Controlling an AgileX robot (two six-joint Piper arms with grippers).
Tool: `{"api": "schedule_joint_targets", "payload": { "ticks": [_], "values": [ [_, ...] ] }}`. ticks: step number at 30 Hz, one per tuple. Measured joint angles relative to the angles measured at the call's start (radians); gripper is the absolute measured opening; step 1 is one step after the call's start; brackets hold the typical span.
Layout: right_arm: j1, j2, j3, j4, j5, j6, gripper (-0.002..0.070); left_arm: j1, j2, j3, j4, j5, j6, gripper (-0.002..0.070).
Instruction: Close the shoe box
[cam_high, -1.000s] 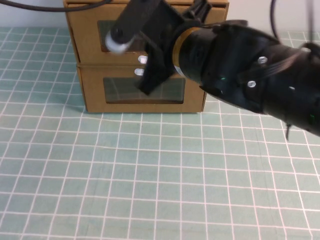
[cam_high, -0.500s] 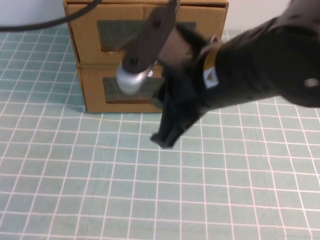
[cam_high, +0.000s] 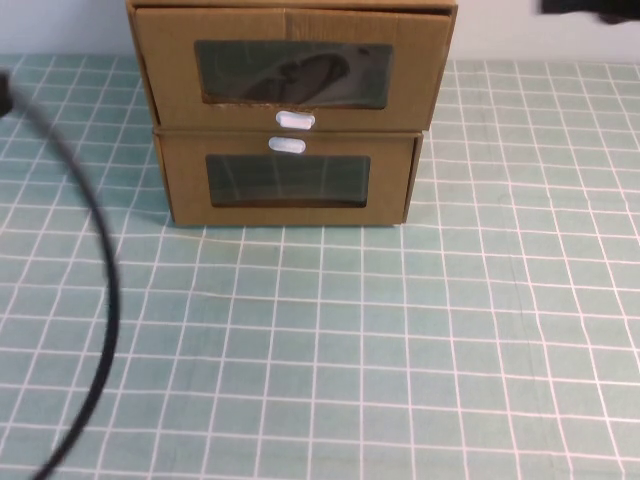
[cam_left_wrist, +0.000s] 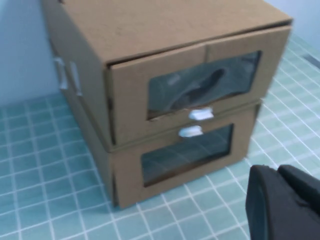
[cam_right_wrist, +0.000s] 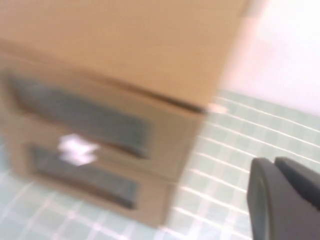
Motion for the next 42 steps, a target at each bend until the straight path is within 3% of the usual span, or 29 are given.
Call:
{"api": "schedule_joint_targets", "payload": {
  "ticks": [4,9,25,42],
  "values": [
    [-0.159,-0.106,0.103,0.056,-0.041,0.003,-0.0014,0.0,-0.162,0.214,0.01,-0.17,-0.006,-0.0005],
    [-0.264,-0.32,0.347,0.099,-0.168,0.008,-0.0015,0.0,-0.295,0.385,0.012,-0.228,-0.008,-0.0005],
    [-0.281,-0.97,1.1,0.108,-0.353,0.008,-0.0014,0.0,-0.349,0.571,0.004,-0.325,-0.08,-0.0005],
    [-0.281,-1.028,1.17,0.111,-0.356,0.008,-0.0014,0.0,-0.349,0.571,0.004,-0.331,-0.084,-0.0005]
  ]
}}
